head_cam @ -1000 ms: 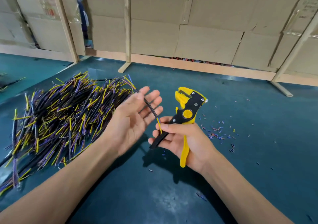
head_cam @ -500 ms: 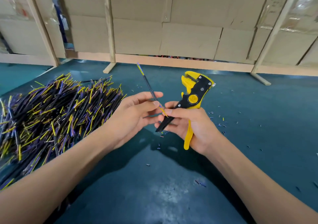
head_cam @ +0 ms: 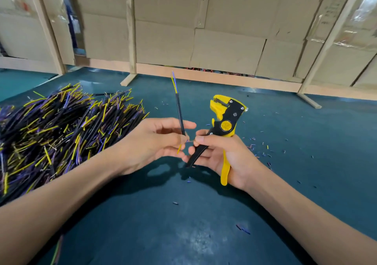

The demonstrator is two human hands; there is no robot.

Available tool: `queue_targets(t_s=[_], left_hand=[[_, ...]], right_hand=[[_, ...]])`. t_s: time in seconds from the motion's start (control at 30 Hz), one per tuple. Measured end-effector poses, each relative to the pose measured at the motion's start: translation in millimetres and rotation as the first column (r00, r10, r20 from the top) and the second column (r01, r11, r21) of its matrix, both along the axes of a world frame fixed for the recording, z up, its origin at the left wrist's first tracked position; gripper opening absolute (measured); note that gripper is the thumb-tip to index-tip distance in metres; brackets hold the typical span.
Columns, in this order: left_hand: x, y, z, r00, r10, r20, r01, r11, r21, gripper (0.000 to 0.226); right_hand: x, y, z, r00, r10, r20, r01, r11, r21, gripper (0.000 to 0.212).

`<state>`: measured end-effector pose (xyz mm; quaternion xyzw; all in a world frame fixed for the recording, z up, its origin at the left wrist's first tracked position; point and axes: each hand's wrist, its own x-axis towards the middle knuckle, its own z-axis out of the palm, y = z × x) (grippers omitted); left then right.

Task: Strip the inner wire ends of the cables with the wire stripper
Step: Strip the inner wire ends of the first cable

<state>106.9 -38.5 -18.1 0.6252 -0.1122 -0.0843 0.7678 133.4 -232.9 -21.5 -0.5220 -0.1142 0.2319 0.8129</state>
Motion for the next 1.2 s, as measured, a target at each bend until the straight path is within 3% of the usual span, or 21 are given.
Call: queue_targets(t_s=[0.1,0.17,0.2,0.23,0.3,0.37,0.43,0.5,0.6,0.7,0.93,1.1,1.2], left_hand=[[-4.9,-3.1,2.8,0.994,0.108,-0.004,-0.108,0.99,0.087,0.036],[-3.7,-0.6,7.9,0.94,0.313,0.135,-0.337,0.91,0.241,0.028],[-0.8,4.9,12.2,0.861,0.418,0.291,-0.505,0.776,0.378,0.02],[2.0,12.6,16.6,0.762,0.451,0.466,-0.647,0.576,0.5,0.013],[6.1,30.6,23.9,0.651,0.384,0.655,-0.752,0.208,0.626,0.015],[9.0,47.4,25.9,0.667,0.396,0.631,-0.697,0.035,0.716,0.006],[12.0,58.1,22.8,0.687,0.403,0.604,-0.645,-0.044,0.763,0.042],[15.4,62.2,18.9,0.681,0.323,0.657,-0.673,-0.075,0.736,0.055],[26.0,61.5,10.0,0.775,0.15,0.614,-0.586,-0.19,0.787,0.032],[35.2,62.5,8.8,0.875,0.105,0.472,-0.408,-0.364,0.837,0.035],[36.8,65.5,15.7,0.88,0.103,0.464,-0.409,-0.33,0.851,0.02],[27.5,56.8,17.0,0.783,0.175,0.597,-0.571,-0.18,0.801,0.02],[15.8,48.2,23.0,0.711,0.149,0.688,-0.699,0.039,0.714,0.013]], right_hand=[[-1.2,-0.2,-1.3,1.0,-0.009,0.006,0.009,1.0,0.019,0.013],[-1.6,0.0,-2.5,1.0,-0.012,0.014,0.012,0.999,0.035,0.007],[-1.0,-0.2,-2.6,1.0,-0.015,0.011,0.015,0.999,0.047,0.006],[-0.6,-0.8,-2.4,1.0,-0.022,0.0,0.022,0.998,0.059,0.007],[0.0,-1.6,-1.7,0.999,-0.033,-0.024,0.035,0.997,0.073,0.007],[0.6,-1.9,-1.8,0.999,-0.034,-0.03,0.036,0.996,0.08,0.007],[0.3,-1.3,-1.5,0.999,-0.033,-0.031,0.035,0.997,0.073,0.008],[-0.3,-1.1,-0.9,0.999,-0.03,-0.031,0.032,0.997,0.066,0.008],[-1.8,-1.9,0.3,0.999,-0.02,-0.027,0.021,0.998,0.065,0.01],[-1.9,-2.7,1.4,0.999,-0.019,-0.032,0.02,0.998,0.061,0.012],[0.1,-2.8,0.5,0.999,-0.008,-0.041,0.01,0.998,0.065,0.013],[2.2,-2.6,-0.9,0.999,-0.001,-0.04,0.003,0.998,0.071,0.014],[2.7,-3.8,-0.6,0.998,-0.004,-0.065,0.01,0.995,0.095,0.018]])
